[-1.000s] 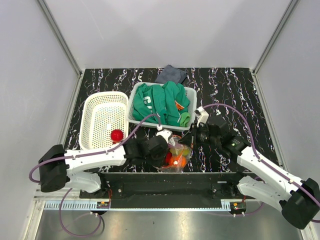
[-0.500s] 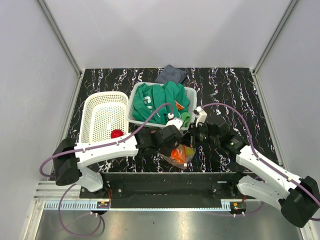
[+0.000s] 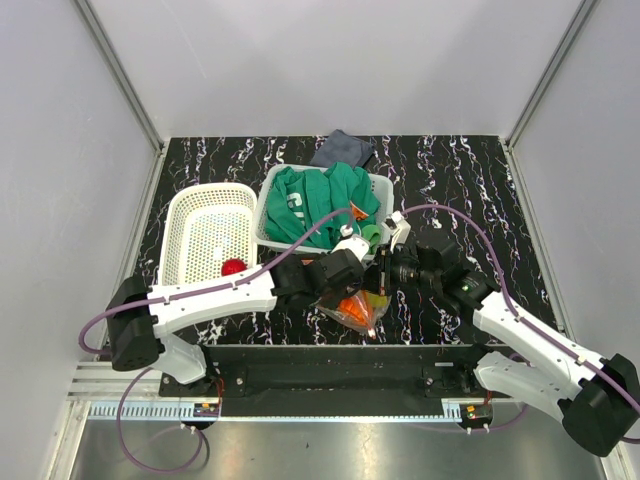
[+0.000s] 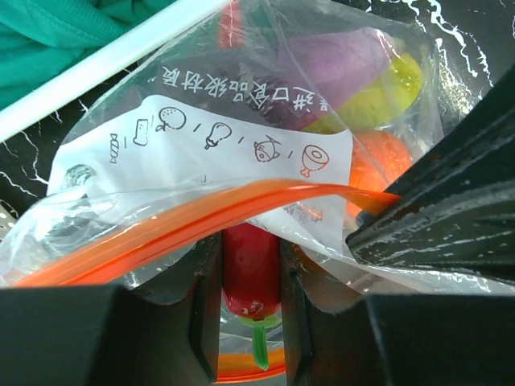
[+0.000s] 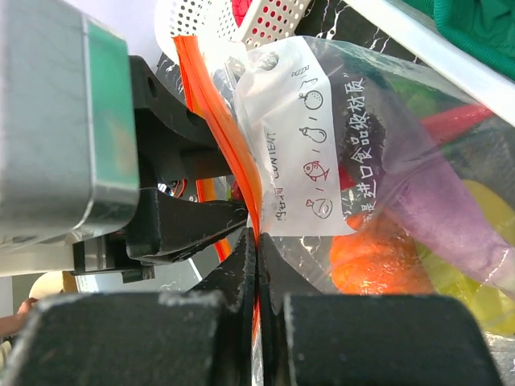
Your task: Open the zip-top bag and remove the fake food
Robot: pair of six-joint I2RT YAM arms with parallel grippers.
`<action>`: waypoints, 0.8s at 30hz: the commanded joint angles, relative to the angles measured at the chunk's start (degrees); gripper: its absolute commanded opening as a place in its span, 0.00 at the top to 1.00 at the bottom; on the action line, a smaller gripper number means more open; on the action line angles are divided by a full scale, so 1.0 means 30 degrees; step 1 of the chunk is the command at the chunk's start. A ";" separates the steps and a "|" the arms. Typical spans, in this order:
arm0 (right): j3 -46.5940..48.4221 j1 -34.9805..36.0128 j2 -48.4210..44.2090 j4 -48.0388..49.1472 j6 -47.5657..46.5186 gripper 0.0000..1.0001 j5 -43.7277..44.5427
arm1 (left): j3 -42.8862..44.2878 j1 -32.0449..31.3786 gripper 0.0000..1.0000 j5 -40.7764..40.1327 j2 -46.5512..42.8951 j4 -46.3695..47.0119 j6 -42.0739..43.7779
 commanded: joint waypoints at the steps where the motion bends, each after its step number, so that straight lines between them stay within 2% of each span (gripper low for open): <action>1: 0.0391 0.0224 -0.0085 0.0907 0.0126 1.00 -0.0106 | 0.1355 0.0052 1.00 -0.1155 -0.1179 0.1408 0.0809; 10: 0.0041 0.0224 -0.0025 0.0877 -0.0079 1.00 0.0624 | 0.1474 0.0433 1.00 0.1393 -0.3903 0.0852 -0.0217; 17: -0.0224 0.0224 -0.0963 0.0409 -0.0195 1.00 0.3083 | -0.1713 0.0433 1.00 0.1688 -0.7797 0.0178 -0.0392; 24: 0.0097 0.0224 -0.0758 -0.0030 -0.0899 1.00 0.3761 | -0.4178 0.0550 1.00 0.0754 -1.2632 -0.0553 -0.0626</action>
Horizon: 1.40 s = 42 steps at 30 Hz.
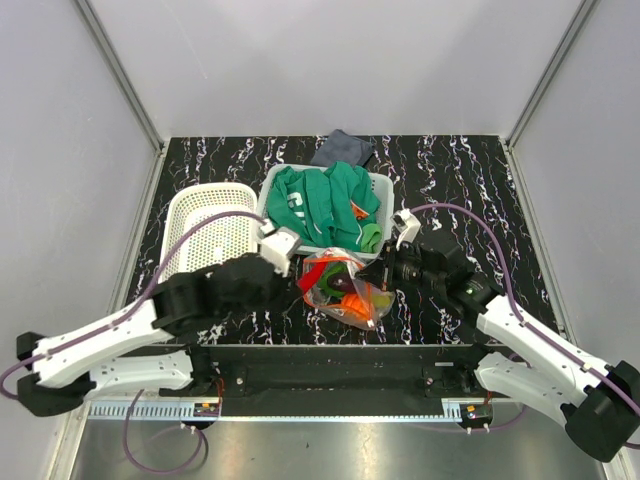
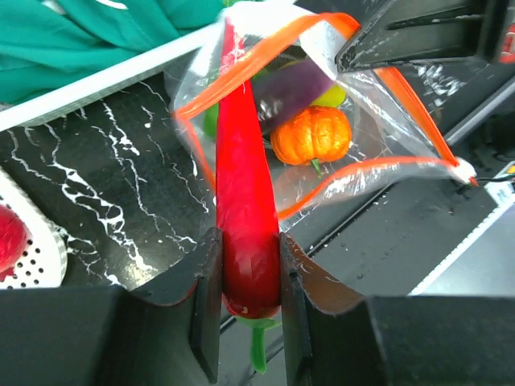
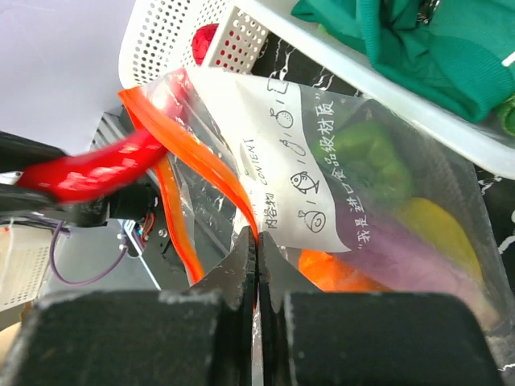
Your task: Open the zip-top bag and remove the fake food
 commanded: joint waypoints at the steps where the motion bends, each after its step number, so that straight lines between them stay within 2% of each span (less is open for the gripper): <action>1: 0.0294 0.0202 0.0029 -0.0002 -0.0746 1.00 0.0927 | -0.0997 0.0142 1.00 -0.1099 -0.2332 -0.0501 -0.0705; 5: 0.0353 0.0202 0.0058 -0.0089 -0.0893 1.00 0.0956 | -0.1203 0.0230 1.00 -0.3820 -0.3682 -0.2174 -0.2317; 11: 0.0412 0.0202 0.0088 -0.0235 -0.1040 1.00 0.0985 | -0.0560 0.0464 1.00 -0.9996 -0.4474 -0.4927 -0.4895; 15: 0.0529 0.0202 -0.0117 -0.0528 -0.1127 1.00 0.1014 | -0.0529 0.0552 1.00 -1.0713 -0.5438 -0.4819 -0.4725; 19: 0.0587 0.0202 -0.0438 -0.0763 -0.1098 1.00 0.1336 | -0.1113 0.0552 1.00 -0.7557 -0.6289 -0.2740 -0.0864; 20: 0.0704 0.0202 -0.0498 -0.0763 -0.1098 1.00 0.1424 | -0.1434 0.0581 1.00 -0.5314 -0.6436 -0.2270 -0.0189; 22: 0.0880 0.0202 -0.0674 -0.0851 -0.1040 1.00 0.1658 | -0.1729 0.0552 1.00 -0.3165 -0.7049 -0.1098 0.1161; 23: 0.1084 0.0202 -0.0790 -0.0938 -0.1011 1.00 0.1717 | -0.2137 0.0552 1.00 -0.0485 -0.7227 -0.0600 0.1659; 25: 0.1348 0.0173 -0.0908 -0.0968 -0.1011 1.00 0.1893 | -0.2257 0.0553 1.00 0.2598 -0.7463 0.0252 0.2248; 28: 0.2080 0.0202 -0.0792 -0.1143 -0.1215 1.00 0.1864 | -0.2200 0.0553 1.00 0.5246 -0.6997 0.0811 0.2572; 31: 0.2667 0.0173 -0.0820 -0.1583 -0.1566 1.00 0.2243 | -0.2024 0.0581 1.00 0.6075 -0.6761 0.1045 0.2806; 33: 0.3047 0.0202 -0.1082 -0.2313 -0.1916 1.00 0.2972 | -0.1848 0.0552 1.00 0.5842 -0.6876 0.1307 0.2835; 36: 0.3341 0.0202 -0.1842 -0.3485 -0.2326 1.00 0.4057 | -0.1264 0.0552 1.00 0.3449 -0.6936 0.1281 0.2778; 37: 0.3400 0.0173 -0.2049 -0.3778 -0.2416 1.00 0.4236 | -0.0798 0.0552 1.00 0.1380 -0.6849 0.1135 0.2719; 39: 0.3546 0.0173 -0.2633 -0.4569 -0.2562 1.00 0.4645 | -0.0443 0.0552 1.00 -0.0682 -0.6528 0.1046 0.2748; 42: 0.3693 0.0202 -0.3307 -0.5332 -0.2622 1.00 0.4823 | 0.0260 0.0552 1.00 -0.5308 -0.5331 0.0871 0.2254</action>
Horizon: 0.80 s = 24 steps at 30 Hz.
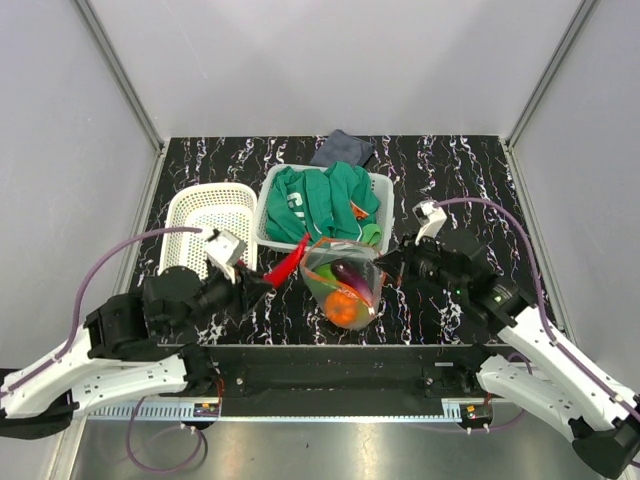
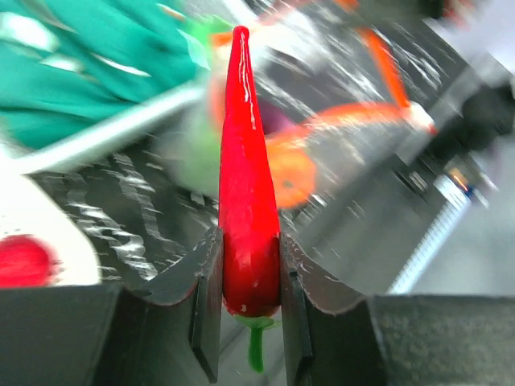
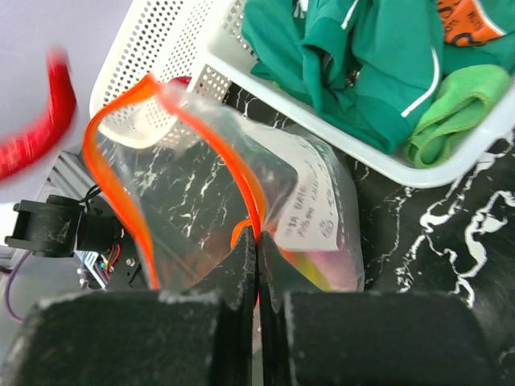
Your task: Open the zip-top bag and remove the fake food
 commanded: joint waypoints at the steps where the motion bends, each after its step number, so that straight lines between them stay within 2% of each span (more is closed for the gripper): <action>1: 0.1121 0.0071 -0.1139 -0.1449 -0.0647 1.00 0.1326 | 0.1645 0.0115 1.00 -0.8740 0.1617 0.0804 -0.0321; 3: 0.1268 0.0100 -0.1635 -0.1948 -0.0676 1.00 0.1559 | 0.1881 0.0523 1.00 -1.0720 0.2378 0.0715 -0.0906; 4: 0.1326 0.0071 -0.1783 -0.2037 -0.0676 1.00 0.1590 | 0.1852 0.0874 1.00 -1.1077 0.2933 0.0861 -0.0822; 5: 0.1356 0.0100 -0.1872 -0.2212 -0.0676 1.00 0.1619 | 0.1852 0.2124 1.00 -1.0703 0.3316 0.1297 -0.0734; 6: 0.1414 0.0071 -0.2047 -0.2271 -0.0734 1.00 0.1649 | 0.1852 0.2978 1.00 -1.0177 0.3668 0.1389 -0.0820; 7: 0.1531 0.0100 -0.2077 -0.2359 -0.0764 1.00 0.1620 | 0.1794 0.4901 1.00 -0.8838 0.4280 0.1506 -0.0879; 9: 0.1619 0.0100 -0.2165 -0.2506 -0.0881 1.00 0.1503 | 0.1297 0.6844 1.00 -0.7658 0.4783 0.2120 -0.0968; 10: 0.1620 0.0071 -0.2194 -0.2477 -0.0882 1.00 0.1503 | 0.1092 0.8536 1.00 -0.6724 0.5278 0.2412 -0.0852; 16: 0.1415 0.0100 -0.2400 -0.2477 -0.0823 1.00 0.1298 | 0.0534 1.4370 1.00 -0.2947 0.7769 0.4464 -0.0821; 19: 0.1269 0.0100 -0.2663 -0.2477 -0.0677 1.00 0.1151 | 0.0388 1.6600 1.00 -0.0860 0.9526 0.4729 -0.1056; 24: 0.1064 0.0100 -0.2957 -0.2506 -0.0442 1.00 0.0888 | -0.0403 1.8424 1.00 -0.0035 1.1083 0.4057 -0.1670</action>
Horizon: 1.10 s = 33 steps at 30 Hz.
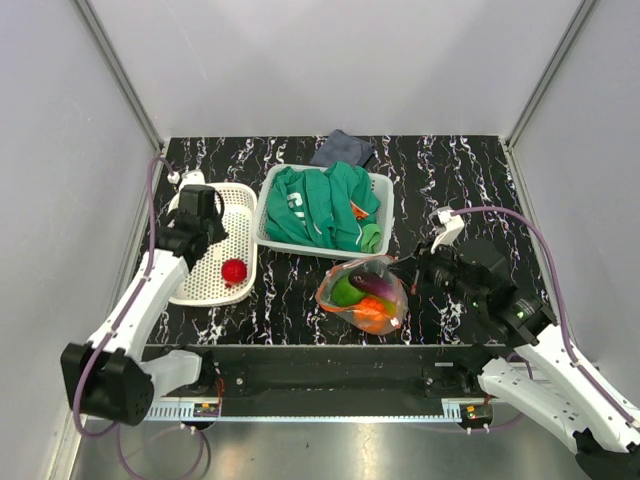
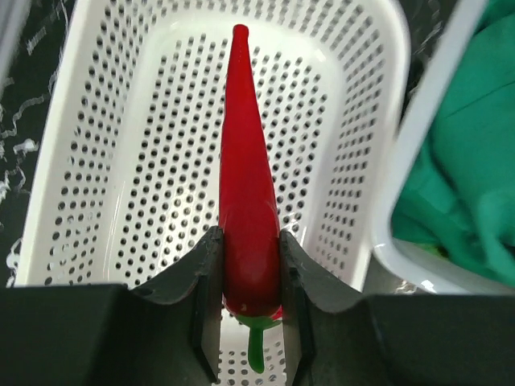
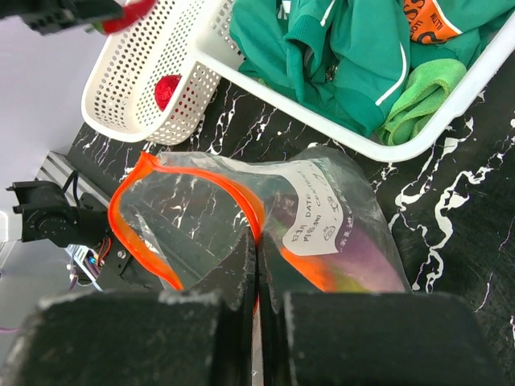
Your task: Open the zip-top bag and remove the fake food
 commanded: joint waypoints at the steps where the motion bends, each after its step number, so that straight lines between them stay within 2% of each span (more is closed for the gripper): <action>1: 0.0400 0.0100 -0.0298 0.0663 0.0141 1.00 -0.0140 | -0.0854 0.1361 1.00 0.1808 0.0424 0.0224 -0.0970; 4: 0.0371 0.0100 0.0082 0.0780 0.0112 1.00 -0.0344 | -0.1527 0.1978 0.98 0.2335 0.0250 0.0222 -0.1761; 7: 0.0371 0.0100 0.0434 0.1014 0.0141 1.00 -0.0665 | -0.1853 0.2214 0.81 0.2161 0.0073 0.0223 -0.2231; 8: 0.0400 0.0100 0.0581 0.1044 0.0141 1.00 -0.0754 | -0.2057 0.2244 0.53 0.2102 0.0015 0.0194 -0.2262; 11: 0.0546 0.0100 0.1108 0.1161 0.0112 1.00 -0.1340 | -0.2205 0.2303 0.21 0.1604 -0.0365 0.0018 -0.2467; 13: 0.0576 0.0100 0.1517 0.1219 0.0112 1.00 -0.1836 | -0.2263 0.2303 0.13 0.1806 -0.0831 -0.0041 -0.2585; 15: 0.0547 0.0100 0.1811 0.1278 0.0083 1.00 -0.2218 | -0.2147 0.2274 0.14 0.3349 -0.1243 -0.0070 -0.2293; 17: 0.0547 0.0071 0.2250 0.1541 0.0141 1.00 -0.2746 | -0.2350 0.2244 0.23 0.5138 -0.2293 0.0454 -0.2058; 18: 0.0576 0.0100 0.2397 0.1629 0.0199 1.00 -0.2921 | -0.2671 0.1983 0.28 0.7381 -0.2793 0.0921 -0.1970; 19: 0.0547 0.0100 0.2717 0.1862 0.0258 1.00 -0.3242 | -0.2848 0.1690 0.31 0.8245 -0.3204 0.1680 -0.2027; 20: 0.0547 0.0071 0.2837 0.2009 0.0374 1.00 -0.3361 | -0.2937 0.1252 0.34 0.8891 -0.4078 0.2123 -0.2086; 21: 0.0518 0.0071 0.2983 0.2272 0.0404 1.00 -0.3508 | -0.3025 -0.0057 0.36 0.9797 -0.4464 0.2533 -0.2231; 23: 0.0546 0.0100 0.3305 0.2508 0.0551 1.00 -0.3743 | -0.3084 -0.1644 0.41 1.0127 -0.5225 0.3559 -0.2730; 24: 0.0547 0.0100 0.3394 0.2741 0.0609 1.00 -0.3860 | -0.3142 -0.3538 0.44 1.0157 -0.5926 0.3969 -0.2789; 26: 0.0547 0.0071 0.3687 0.3006 0.0814 1.00 -0.4152 | -0.3493 -0.5597 0.49 0.9373 -0.6662 0.5257 -0.2994; 27: 0.0518 0.0100 0.3774 0.3268 0.0873 1.00 -0.4241 | -0.3581 -0.7493 0.52 0.9019 -0.7187 0.5639 -0.3024; 29: 0.0488 0.0071 0.3951 0.3475 0.1107 1.00 -0.4417 | -0.4018 -0.9232 0.59 0.8636 -0.7426 0.6869 -0.3083; 33: 0.0254 0.0100 0.3981 0.3768 0.1371 1.00 -0.4418 | -0.4345 -1.3971 0.64 0.6855 -0.6931 0.8921 -0.2177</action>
